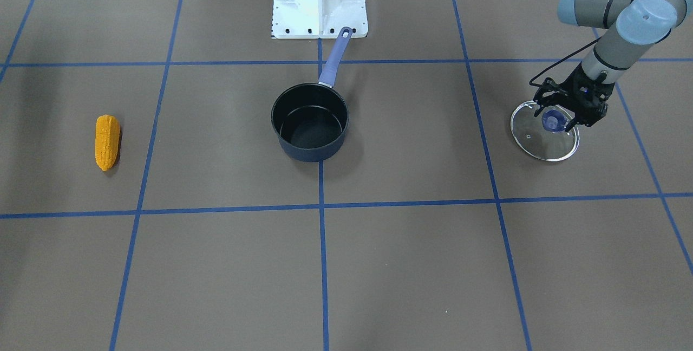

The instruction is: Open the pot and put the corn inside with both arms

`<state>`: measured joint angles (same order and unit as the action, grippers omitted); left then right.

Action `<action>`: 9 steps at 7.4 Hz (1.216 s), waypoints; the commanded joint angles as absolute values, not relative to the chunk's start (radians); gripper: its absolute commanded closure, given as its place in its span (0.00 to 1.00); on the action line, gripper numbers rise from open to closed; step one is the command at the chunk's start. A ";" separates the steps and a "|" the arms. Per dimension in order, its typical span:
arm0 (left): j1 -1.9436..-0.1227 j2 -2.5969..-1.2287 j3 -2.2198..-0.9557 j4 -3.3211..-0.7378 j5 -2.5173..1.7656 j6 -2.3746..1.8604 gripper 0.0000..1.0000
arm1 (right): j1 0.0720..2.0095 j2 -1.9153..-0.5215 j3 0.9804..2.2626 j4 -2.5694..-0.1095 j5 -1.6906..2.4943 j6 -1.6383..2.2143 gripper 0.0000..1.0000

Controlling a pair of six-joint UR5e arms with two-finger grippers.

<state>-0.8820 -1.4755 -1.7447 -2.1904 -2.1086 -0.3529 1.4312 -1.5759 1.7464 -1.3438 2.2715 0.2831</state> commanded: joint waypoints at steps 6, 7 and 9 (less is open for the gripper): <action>-1.538 -1.594 -1.713 -1.582 -2.296 0.182 0.01 | 1.262 -1.577 1.821 -1.210 2.278 0.571 0.00; -1.570 -1.566 -1.662 -1.604 -2.305 0.187 0.01 | 1.199 -1.578 1.824 -1.159 2.257 0.607 0.00; -1.609 -1.520 -1.654 -1.609 -2.405 0.186 0.01 | 1.070 -1.594 1.825 -1.125 2.156 0.684 0.00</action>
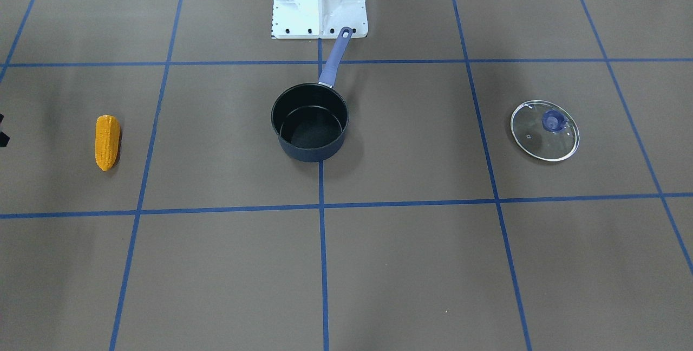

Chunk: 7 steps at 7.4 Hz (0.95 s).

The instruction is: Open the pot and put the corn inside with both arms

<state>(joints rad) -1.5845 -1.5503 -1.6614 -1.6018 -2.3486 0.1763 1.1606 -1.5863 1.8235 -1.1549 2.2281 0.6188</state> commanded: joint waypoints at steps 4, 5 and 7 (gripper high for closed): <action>-1.605 -1.503 -1.649 -1.608 -2.396 0.173 0.01 | 0.749 -1.614 1.821 -1.020 1.832 1.014 0.00; -1.605 -1.503 -1.649 -1.608 -2.398 0.173 0.01 | 0.714 -1.644 1.822 -1.019 1.789 1.014 0.00; -1.605 -1.503 -1.649 -1.608 -2.401 0.173 0.01 | 0.670 -1.739 1.819 -0.897 1.752 1.015 0.00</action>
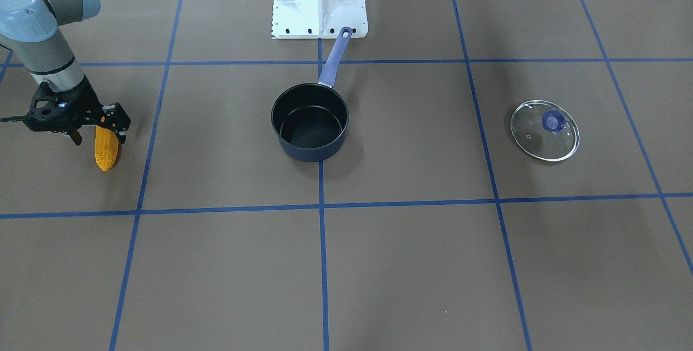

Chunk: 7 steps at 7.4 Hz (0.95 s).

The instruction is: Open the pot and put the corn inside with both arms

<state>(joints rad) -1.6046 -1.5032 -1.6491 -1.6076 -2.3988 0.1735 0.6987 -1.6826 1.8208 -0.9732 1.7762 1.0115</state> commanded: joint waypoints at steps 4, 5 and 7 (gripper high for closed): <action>-1.605 -1.502 -1.649 -1.608 -2.401 0.173 0.01 | 0.637 -1.727 1.824 -0.893 1.747 1.035 0.93; -1.605 -1.502 -1.649 -1.608 -2.401 0.173 0.01 | 0.638 -1.720 1.830 -0.893 1.747 1.035 1.00; -1.605 -1.502 -1.649 -1.606 -2.401 0.173 0.01 | 0.666 -1.712 1.890 -0.900 1.775 1.028 1.00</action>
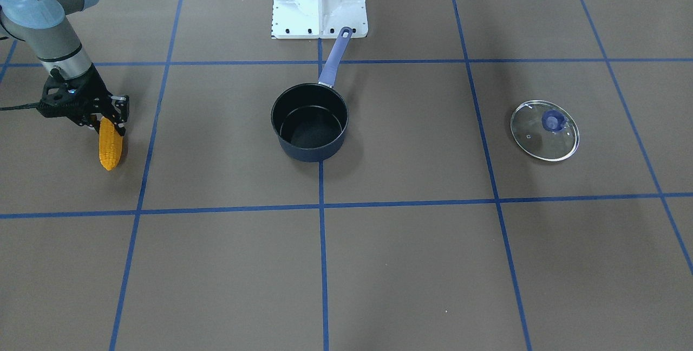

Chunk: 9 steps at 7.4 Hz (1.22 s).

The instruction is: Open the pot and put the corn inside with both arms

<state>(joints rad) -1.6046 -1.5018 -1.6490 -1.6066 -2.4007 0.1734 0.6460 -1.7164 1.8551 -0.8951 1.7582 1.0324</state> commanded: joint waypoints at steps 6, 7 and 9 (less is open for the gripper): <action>-1.603 -1.502 -1.649 -1.606 -2.404 0.175 0.01 | 0.654 -1.072 1.901 -1.539 1.786 1.177 1.00; -1.603 -1.502 -1.649 -1.608 -2.405 0.176 0.01 | 0.581 -0.978 1.882 -1.593 1.717 1.237 1.00; -1.603 -1.502 -1.649 -1.608 -2.404 0.175 0.01 | 0.444 -0.891 1.829 -1.620 1.579 1.330 1.00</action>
